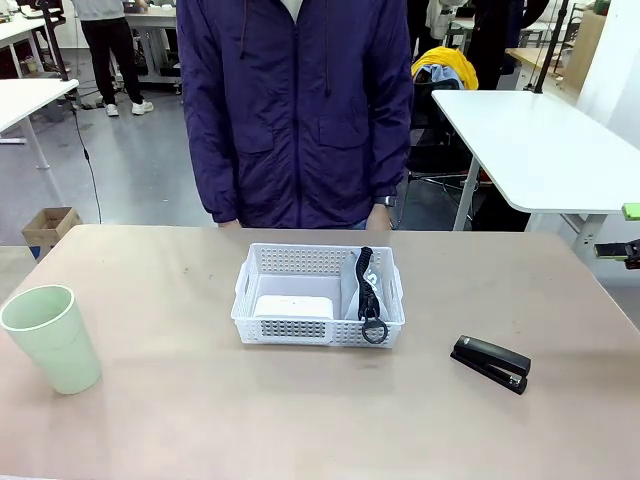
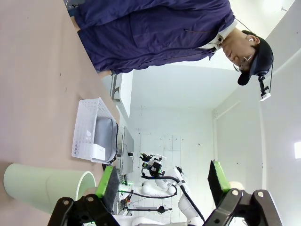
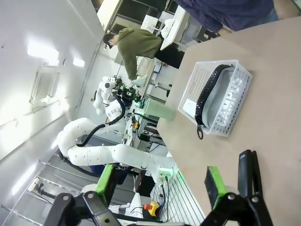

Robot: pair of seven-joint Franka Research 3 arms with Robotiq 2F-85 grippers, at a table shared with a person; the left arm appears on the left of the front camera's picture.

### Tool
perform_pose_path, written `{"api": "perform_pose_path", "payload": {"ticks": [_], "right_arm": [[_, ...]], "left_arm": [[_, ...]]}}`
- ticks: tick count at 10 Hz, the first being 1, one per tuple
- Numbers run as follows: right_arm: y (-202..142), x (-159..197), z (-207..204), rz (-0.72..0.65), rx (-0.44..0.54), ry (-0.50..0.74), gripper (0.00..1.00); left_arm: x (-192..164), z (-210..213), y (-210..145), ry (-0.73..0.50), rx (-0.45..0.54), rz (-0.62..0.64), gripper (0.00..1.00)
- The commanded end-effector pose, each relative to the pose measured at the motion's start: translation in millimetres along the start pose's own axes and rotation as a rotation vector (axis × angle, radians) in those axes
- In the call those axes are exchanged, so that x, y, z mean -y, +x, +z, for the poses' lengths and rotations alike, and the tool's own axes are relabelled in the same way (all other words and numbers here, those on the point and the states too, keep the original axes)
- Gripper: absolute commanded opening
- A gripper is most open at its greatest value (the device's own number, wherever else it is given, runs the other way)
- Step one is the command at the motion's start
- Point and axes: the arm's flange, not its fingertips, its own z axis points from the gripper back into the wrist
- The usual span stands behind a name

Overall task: Efficiently arrange items inside the basket to fit them all.
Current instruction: Pick up the Stapler and place it inside the Organizing basket.

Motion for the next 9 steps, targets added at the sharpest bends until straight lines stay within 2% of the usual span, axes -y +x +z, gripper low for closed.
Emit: {"api": "perform_pose_path", "payload": {"ticks": [1, 4, 7, 8, 9], "right_arm": [[1.0, -4.8, 0.1, -0.01, 0.006, -0.004, 1.0], [0.0, 0.0, 0.0, 0.0, 0.0, 0.0, 1.0], [13.0, -47.8, -70.2, -0.137, -0.172, -0.361, 1.0], [14.2, -52.9, -97.0, -0.222, -0.214, -0.48, 1.0], [13.3, -53.3, -125.6, -0.335, -0.225, -0.667, 1.0]], "left_arm": [[1.3, -0.9, -3.2, -0.013, -0.003, -0.014, 1.0], [1.3, -0.9, -3.2, -0.013, -0.003, -0.014, 1.0], [1.3, -0.9, -3.2, -0.013, -0.003, -0.014, 1.0], [1.3, -0.9, -3.2, -0.013, -0.003, -0.014, 1.0], [1.3, -0.9, -3.2, -0.013, -0.003, -0.014, 1.0]]}}
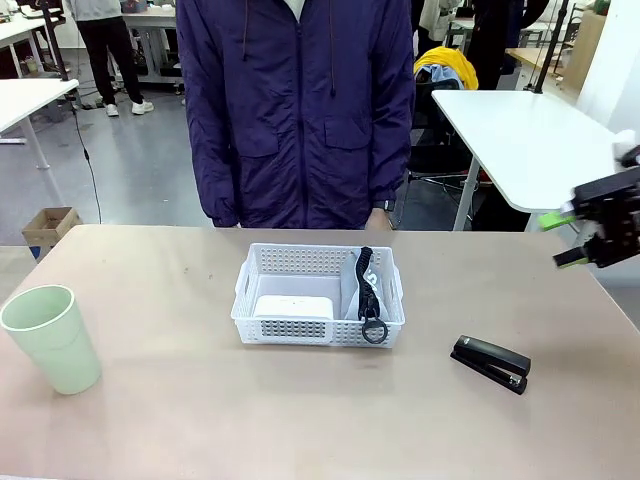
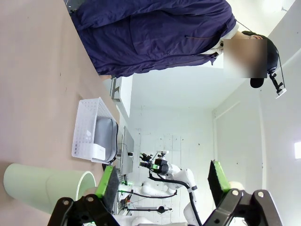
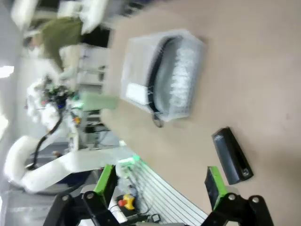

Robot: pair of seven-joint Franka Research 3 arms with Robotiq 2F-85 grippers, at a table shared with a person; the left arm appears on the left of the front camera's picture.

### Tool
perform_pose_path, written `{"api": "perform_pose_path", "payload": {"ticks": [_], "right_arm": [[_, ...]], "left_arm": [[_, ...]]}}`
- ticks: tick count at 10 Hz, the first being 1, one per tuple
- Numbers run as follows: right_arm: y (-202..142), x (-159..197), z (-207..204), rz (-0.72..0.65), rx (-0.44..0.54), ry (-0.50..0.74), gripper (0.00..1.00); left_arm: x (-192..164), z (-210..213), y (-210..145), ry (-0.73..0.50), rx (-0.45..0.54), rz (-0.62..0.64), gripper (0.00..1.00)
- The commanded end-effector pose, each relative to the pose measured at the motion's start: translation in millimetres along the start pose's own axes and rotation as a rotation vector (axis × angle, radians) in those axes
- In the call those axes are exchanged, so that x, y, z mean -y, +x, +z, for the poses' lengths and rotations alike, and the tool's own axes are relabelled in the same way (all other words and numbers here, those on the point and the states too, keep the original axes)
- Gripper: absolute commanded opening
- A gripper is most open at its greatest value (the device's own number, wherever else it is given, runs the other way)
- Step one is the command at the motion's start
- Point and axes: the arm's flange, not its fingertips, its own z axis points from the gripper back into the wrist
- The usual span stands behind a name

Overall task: Efficiently arrange items inside the basket to fit them all.
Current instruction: Pick up the Stapler and place it inside the Organizing basket.

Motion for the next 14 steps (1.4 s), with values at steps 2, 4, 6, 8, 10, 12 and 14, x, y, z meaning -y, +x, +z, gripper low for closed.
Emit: {"api": "perform_pose_path", "payload": {"ticks": [2, 4, 6, 8, 10, 12, 14], "right_arm": [[-0.4, -42.9, -86.7, -0.218, -0.21, -0.517, 1.0], [4.1, -57.1, -133.1, -0.189, -0.398, -0.794, 1.0], [3.9, -49.0, -142.0, -0.218, -0.523, -0.96, 1.0], [2.5, -46.7, -128.0, -0.18, -0.366, -1.077, 1.0], [-13.3, -31.7, -152.0, -0.251, -0.451, -0.955, 1.0], [-13.3, -31.7, -152.0, -0.251, -0.451, -0.955, 1.0], [-13.3, -31.7, -152.0, -0.251, -0.451, -0.955, 1.0]], "left_arm": [[1.7, -0.8, -3.4, -0.013, -0.003, -0.015, 1.0], [1.7, -0.8, -3.4, -0.013, -0.003, -0.015, 1.0], [1.7, -0.8, -3.4, -0.013, -0.003, -0.015, 1.0], [1.7, -0.8, -3.4, -0.013, -0.003, -0.015, 1.0], [1.7, -0.8, -3.4, -0.013, -0.003, -0.015, 1.0], [1.7, -0.8, -3.4, -0.013, -0.003, -0.015, 1.0], [1.7, -0.8, -3.4, -0.013, -0.003, -0.015, 1.0]]}}
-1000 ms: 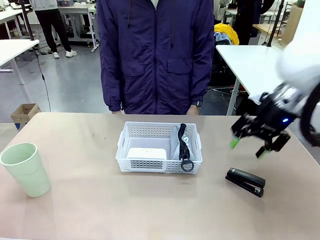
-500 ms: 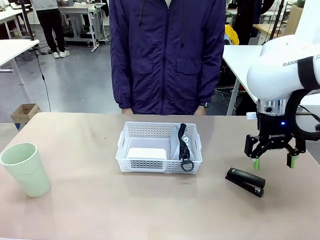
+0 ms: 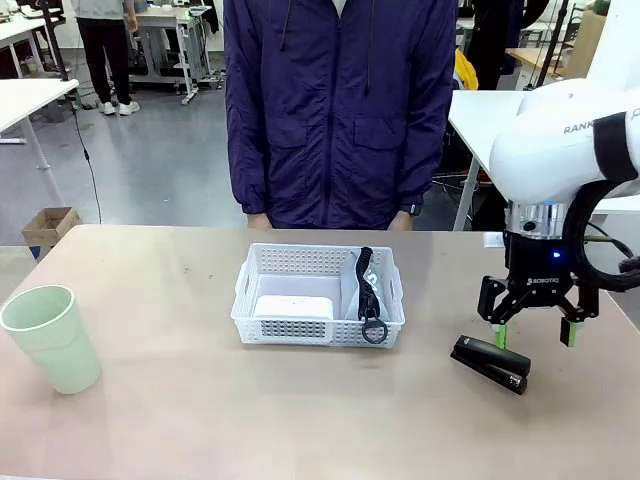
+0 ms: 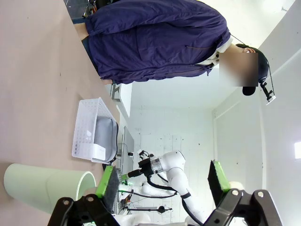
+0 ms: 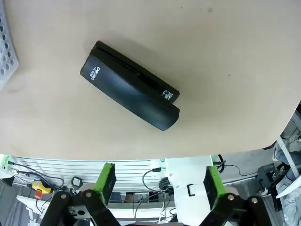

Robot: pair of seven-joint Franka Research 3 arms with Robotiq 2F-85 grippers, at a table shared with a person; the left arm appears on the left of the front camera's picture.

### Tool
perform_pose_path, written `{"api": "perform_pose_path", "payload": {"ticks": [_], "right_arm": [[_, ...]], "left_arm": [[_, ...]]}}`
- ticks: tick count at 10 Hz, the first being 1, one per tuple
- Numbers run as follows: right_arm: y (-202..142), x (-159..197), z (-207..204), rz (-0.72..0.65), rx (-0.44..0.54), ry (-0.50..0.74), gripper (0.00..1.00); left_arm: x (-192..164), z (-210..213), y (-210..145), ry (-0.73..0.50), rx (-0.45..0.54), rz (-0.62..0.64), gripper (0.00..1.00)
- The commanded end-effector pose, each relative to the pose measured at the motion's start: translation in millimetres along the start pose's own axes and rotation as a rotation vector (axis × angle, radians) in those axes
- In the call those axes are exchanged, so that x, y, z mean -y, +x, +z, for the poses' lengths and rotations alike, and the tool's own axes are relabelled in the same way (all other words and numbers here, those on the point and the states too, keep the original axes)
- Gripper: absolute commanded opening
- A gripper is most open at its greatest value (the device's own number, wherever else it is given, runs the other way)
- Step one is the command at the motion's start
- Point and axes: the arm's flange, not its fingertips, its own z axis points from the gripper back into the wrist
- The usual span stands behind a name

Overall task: Efficiently arrange items inside the basket to fit them all.
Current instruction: Pick up the Stapler and place it inside the Organizing basket.

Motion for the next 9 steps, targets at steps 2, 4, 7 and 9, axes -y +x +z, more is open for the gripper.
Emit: {"api": "perform_pose_path", "payload": {"ticks": [2, 4, 7, 9], "right_arm": [[0.0, 0.0, 0.0, 0.0, 0.0, 0.0, 1.0], [-7.8, 2.9, -24.2, 0.157, 0.079, 0.005, 1.0], [-15.3, 14.6, -43.4, 0.447, 0.164, -0.015, 1.0], [-12.8, 18.0, -53.7, 0.799, 0.356, -0.237, 1.0]], "left_arm": [[1.2, -0.7, -3.7, -0.014, -0.002, -0.014, 1.0], [1.2, -0.7, -3.7, -0.014, -0.002, -0.014, 1.0], [1.2, -0.7, -3.7, -0.014, -0.002, -0.014, 1.0], [1.2, -0.7, -3.7, -0.014, -0.002, -0.014, 1.0]]}}
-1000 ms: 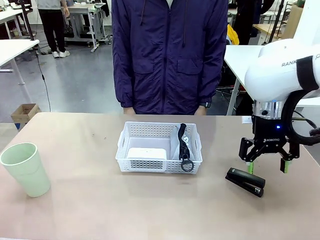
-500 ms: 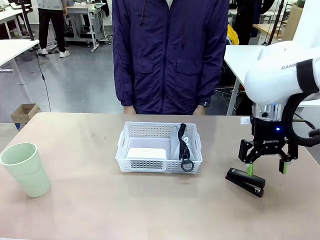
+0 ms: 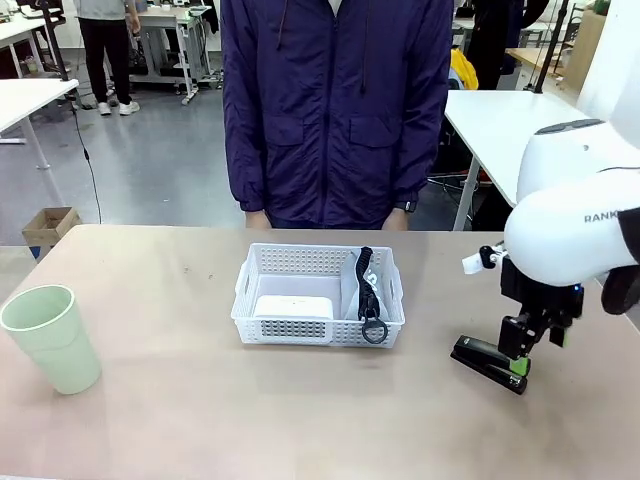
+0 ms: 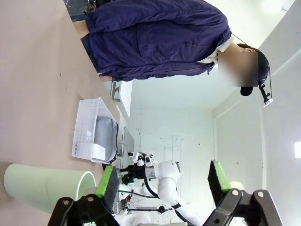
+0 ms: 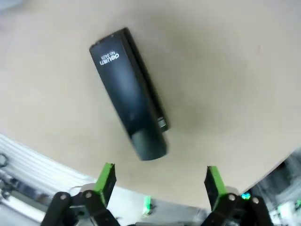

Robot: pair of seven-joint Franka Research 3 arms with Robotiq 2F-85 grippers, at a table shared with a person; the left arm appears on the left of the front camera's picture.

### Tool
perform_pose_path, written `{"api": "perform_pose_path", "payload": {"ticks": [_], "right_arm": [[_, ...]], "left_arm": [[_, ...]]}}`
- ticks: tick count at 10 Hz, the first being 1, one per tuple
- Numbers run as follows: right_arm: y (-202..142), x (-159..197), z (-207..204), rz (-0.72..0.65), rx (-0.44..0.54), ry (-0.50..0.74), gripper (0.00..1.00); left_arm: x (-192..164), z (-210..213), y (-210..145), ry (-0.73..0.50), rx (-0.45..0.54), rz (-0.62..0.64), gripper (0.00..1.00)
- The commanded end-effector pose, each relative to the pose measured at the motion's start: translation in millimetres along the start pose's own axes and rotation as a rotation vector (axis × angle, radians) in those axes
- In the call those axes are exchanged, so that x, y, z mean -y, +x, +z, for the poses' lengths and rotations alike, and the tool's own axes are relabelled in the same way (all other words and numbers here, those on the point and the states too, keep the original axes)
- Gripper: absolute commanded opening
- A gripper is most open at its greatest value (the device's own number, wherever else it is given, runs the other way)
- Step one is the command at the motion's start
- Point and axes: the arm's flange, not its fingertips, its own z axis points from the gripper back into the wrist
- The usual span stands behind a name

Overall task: Efficiently arrange items inside the basket to fit them all.
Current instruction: Pick up the Stapler and place it inside the Organizing basket.

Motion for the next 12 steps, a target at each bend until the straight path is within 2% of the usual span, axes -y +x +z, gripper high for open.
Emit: {"api": "perform_pose_path", "payload": {"ticks": [1, 3, 4, 5, 6, 9, 12], "right_arm": [[-11.7, 10.2, -18.9, 0.314, 0.17, -0.08, 1.0], [-10.7, 18.7, -20.3, 0.443, 0.205, -0.008, 1.0], [-8.8, 23.0, -20.3, 0.493, 0.196, 0.078, 1.0], [-6.2, 27.3, -19.3, 0.522, 0.122, 0.233, 1.0], [-7.8, 27.7, -18.0, 0.517, 0.093, 0.294, 1.0], [-11.8, 14.8, -17.5, 0.437, 0.098, 0.29, 1.0], [-6.7, 8.3, -18.6, 0.388, 0.18, 0.26, 1.0]], "left_arm": [[1.0, -0.8, -3.7, -0.014, -0.002, -0.014, 1.0], [1.0, -0.8, -3.7, -0.014, -0.002, -0.014, 1.0], [1.0, -0.8, -3.7, -0.014, -0.002, -0.014, 1.0], [1.0, -0.8, -3.7, -0.014, -0.002, -0.014, 1.0], [1.0, -0.8, -3.7, -0.014, -0.002, -0.014, 1.0], [1.0, -0.8, -3.7, -0.014, -0.002, -0.014, 1.0], [1.0, -0.8, -3.7, -0.014, -0.002, -0.014, 1.0]]}}
